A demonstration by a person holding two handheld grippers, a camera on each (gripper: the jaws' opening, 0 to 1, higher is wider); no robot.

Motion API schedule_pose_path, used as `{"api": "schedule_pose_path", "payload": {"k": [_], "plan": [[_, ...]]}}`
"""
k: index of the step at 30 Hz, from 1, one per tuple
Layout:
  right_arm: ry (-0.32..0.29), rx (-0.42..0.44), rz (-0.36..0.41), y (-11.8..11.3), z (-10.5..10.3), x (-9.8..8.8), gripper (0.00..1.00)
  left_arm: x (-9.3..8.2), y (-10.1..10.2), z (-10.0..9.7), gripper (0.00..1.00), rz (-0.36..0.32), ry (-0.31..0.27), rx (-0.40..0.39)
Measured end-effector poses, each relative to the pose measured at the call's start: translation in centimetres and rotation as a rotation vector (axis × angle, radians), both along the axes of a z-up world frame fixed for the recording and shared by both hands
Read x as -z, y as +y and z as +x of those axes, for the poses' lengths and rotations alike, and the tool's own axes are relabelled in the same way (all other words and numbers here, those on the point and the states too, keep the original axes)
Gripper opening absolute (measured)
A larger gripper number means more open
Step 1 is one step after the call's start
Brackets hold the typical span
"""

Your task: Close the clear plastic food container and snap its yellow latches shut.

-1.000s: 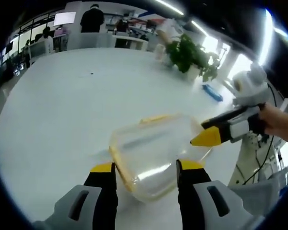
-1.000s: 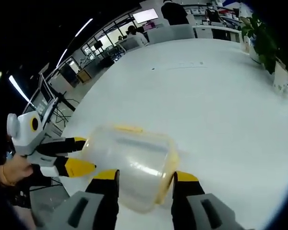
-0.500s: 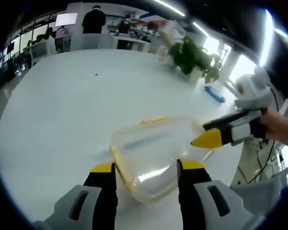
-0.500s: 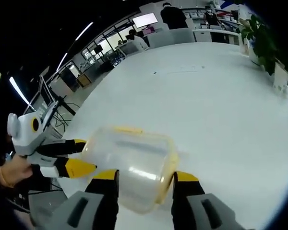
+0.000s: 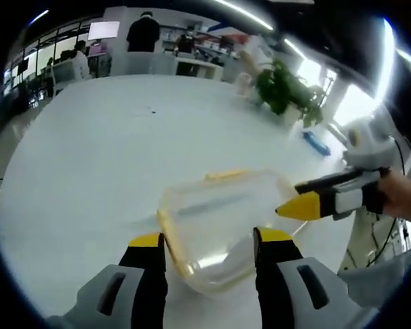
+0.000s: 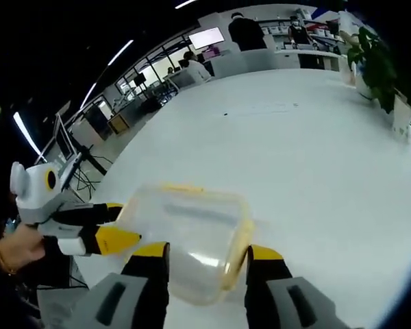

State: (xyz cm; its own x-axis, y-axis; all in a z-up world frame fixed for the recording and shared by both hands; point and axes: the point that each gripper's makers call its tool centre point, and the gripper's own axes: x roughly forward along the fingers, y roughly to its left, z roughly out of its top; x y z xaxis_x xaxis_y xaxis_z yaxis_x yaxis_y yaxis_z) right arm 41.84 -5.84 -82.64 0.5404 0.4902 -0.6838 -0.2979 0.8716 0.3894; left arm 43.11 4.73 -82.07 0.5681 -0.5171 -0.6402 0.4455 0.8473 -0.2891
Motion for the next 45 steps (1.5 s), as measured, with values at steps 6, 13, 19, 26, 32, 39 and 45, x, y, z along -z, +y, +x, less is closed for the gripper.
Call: {"api": "schedule_pose_path", "payload": {"k": [6, 13, 19, 26, 32, 39, 45], "plan": [[-0.011, -0.001, 0.004, 0.5, 1.2, 0.0, 0.41, 0.0, 0.5, 0.9, 0.49, -0.008, -0.014, -0.012], [-0.021, -0.004, 0.008, 1.0, 2.9, 0.0, 0.41, -0.2, 1.1, 2.6, 0.49, -0.02, -0.035, -0.027], [-0.032, -0.004, 0.011, 1.2, 4.3, 0.0, 0.42, -0.1, 1.3, 3.9, 0.49, -0.03, -0.053, -0.036], [-0.026, -0.026, 0.012, 1.4, 6.5, 0.0, 0.42, -0.1, 1.6, 5.6, 0.49, -0.048, -0.09, -0.076], [-0.003, -0.031, 0.117, 2.0, 7.4, 0.3, 0.42, -0.2, 1.8, 7.2, 0.49, -0.068, -0.1, -0.067], [-0.072, -0.011, 0.088, 1.8, 8.5, 0.1, 0.42, -0.2, 1.9, 8.4, 0.48, -0.075, -0.118, -0.098], [-0.07, -0.019, 0.091, 1.9, 9.0, 0.1, 0.42, -0.3, 2.0, 8.6, 0.49, -0.078, -0.122, -0.108]]}}
